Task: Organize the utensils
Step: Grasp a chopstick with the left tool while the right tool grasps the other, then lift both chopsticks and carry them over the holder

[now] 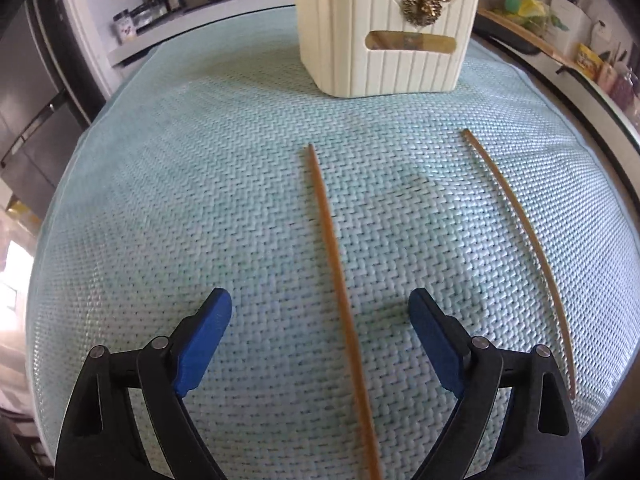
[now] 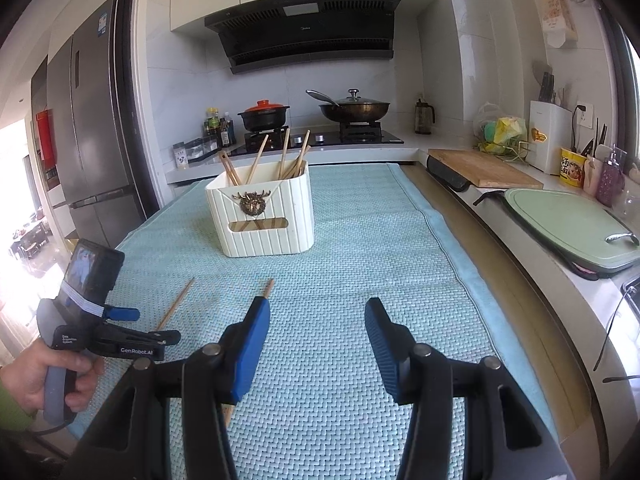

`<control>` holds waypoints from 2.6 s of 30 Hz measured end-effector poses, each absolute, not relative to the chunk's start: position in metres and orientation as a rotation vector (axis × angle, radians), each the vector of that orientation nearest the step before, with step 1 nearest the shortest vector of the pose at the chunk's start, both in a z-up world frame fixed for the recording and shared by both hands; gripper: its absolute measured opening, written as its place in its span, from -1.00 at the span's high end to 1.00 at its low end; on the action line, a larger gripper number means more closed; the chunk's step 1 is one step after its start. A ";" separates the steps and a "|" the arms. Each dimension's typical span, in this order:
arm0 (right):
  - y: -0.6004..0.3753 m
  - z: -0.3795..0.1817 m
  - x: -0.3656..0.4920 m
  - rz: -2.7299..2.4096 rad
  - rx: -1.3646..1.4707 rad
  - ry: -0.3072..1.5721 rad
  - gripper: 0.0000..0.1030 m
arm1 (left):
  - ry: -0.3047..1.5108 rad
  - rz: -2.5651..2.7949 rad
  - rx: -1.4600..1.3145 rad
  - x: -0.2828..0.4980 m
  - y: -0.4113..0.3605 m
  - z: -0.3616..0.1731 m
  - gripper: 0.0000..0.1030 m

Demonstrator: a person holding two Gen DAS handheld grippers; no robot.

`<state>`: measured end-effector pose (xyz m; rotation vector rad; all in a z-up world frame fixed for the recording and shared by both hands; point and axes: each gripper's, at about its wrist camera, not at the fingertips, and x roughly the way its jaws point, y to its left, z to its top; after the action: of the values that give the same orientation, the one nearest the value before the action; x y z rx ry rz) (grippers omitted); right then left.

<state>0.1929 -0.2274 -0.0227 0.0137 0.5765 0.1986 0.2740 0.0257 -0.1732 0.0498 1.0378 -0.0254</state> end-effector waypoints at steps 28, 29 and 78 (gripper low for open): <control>-0.191 -0.039 0.200 0.266 -0.061 0.668 0.02 | 1.055 -0.054 0.001 0.338 0.065 -0.169 0.48; -0.191 -0.041 0.202 0.269 -0.061 0.677 0.02 | 1.055 -0.065 0.005 0.338 0.063 -0.169 0.68; -0.110 -0.097 0.369 0.404 -0.063 0.989 0.90 | 0.962 -0.127 -0.087 0.320 0.074 -0.138 0.93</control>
<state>0.3685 -0.1103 -0.0972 -0.0629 0.9893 0.4038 0.3200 0.0738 -0.1384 -0.0866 0.9625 -0.1270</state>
